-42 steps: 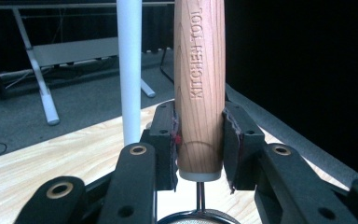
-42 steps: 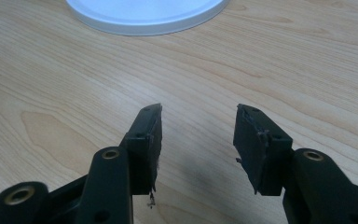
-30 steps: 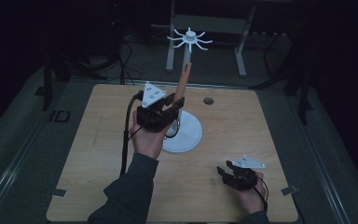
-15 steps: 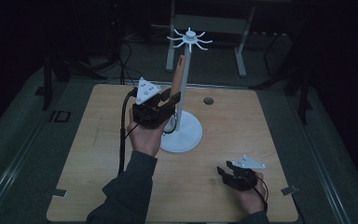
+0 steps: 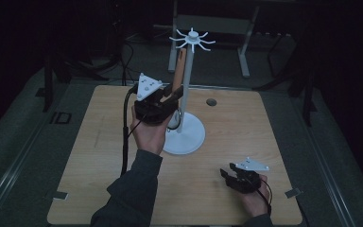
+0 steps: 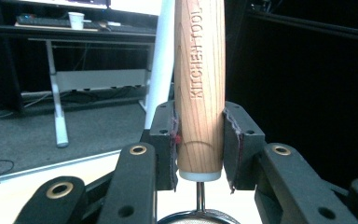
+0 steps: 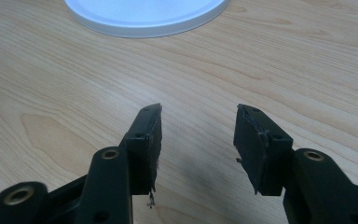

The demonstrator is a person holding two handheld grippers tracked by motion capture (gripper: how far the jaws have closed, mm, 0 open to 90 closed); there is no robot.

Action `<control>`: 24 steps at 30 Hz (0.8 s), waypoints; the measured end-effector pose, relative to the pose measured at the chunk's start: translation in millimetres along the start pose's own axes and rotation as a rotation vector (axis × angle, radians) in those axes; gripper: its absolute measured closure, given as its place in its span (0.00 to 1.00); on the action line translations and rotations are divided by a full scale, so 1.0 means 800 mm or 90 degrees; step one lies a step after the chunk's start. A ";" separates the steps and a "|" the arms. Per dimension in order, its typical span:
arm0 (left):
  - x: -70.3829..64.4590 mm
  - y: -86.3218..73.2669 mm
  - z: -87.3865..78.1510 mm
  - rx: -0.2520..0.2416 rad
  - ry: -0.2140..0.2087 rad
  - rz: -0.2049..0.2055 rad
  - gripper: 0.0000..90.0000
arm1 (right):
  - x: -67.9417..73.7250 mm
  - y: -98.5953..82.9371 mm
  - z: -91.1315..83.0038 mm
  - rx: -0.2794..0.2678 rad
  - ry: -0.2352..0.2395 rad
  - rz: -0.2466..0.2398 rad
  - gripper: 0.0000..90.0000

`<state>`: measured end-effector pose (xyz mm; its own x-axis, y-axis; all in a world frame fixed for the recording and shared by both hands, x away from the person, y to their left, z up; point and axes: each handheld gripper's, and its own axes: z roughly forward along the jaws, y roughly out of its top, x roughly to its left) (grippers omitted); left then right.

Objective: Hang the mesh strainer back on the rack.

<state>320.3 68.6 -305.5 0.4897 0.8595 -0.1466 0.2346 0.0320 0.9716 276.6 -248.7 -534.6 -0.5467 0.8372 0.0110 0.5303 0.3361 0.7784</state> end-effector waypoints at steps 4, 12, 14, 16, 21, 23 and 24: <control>0.003 0.001 0.000 -0.004 0.007 -0.007 0.76 | 0.000 0.000 0.000 0.001 0.000 0.000 0.57; 0.008 0.006 -0.001 -0.011 0.025 -0.014 0.76 | 0.001 0.000 0.000 0.001 0.000 -0.001 0.57; 0.009 0.007 -0.001 -0.012 0.030 -0.017 0.76 | 0.001 0.000 0.000 0.000 0.001 -0.001 0.57; 0.011 0.008 0.000 -0.010 0.031 -0.019 0.76 | 0.001 0.000 0.000 0.001 0.000 -0.001 0.57; 0.013 0.009 0.005 0.000 0.033 -0.019 0.76 | 0.000 0.000 0.000 0.000 0.000 -0.001 0.57; 0.014 0.010 0.007 0.003 0.030 -0.020 0.76 | 0.000 0.000 0.000 0.000 0.000 -0.001 0.57; 0.014 0.010 0.008 0.004 0.030 -0.019 0.76 | 0.000 0.000 0.000 0.000 0.000 -0.001 0.57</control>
<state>332.7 75.0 -300.5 0.4425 0.8812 -0.1664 0.2540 0.0548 0.9657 276.4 -248.5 -534.5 -0.5474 0.8368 0.0106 0.5300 0.3369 0.7782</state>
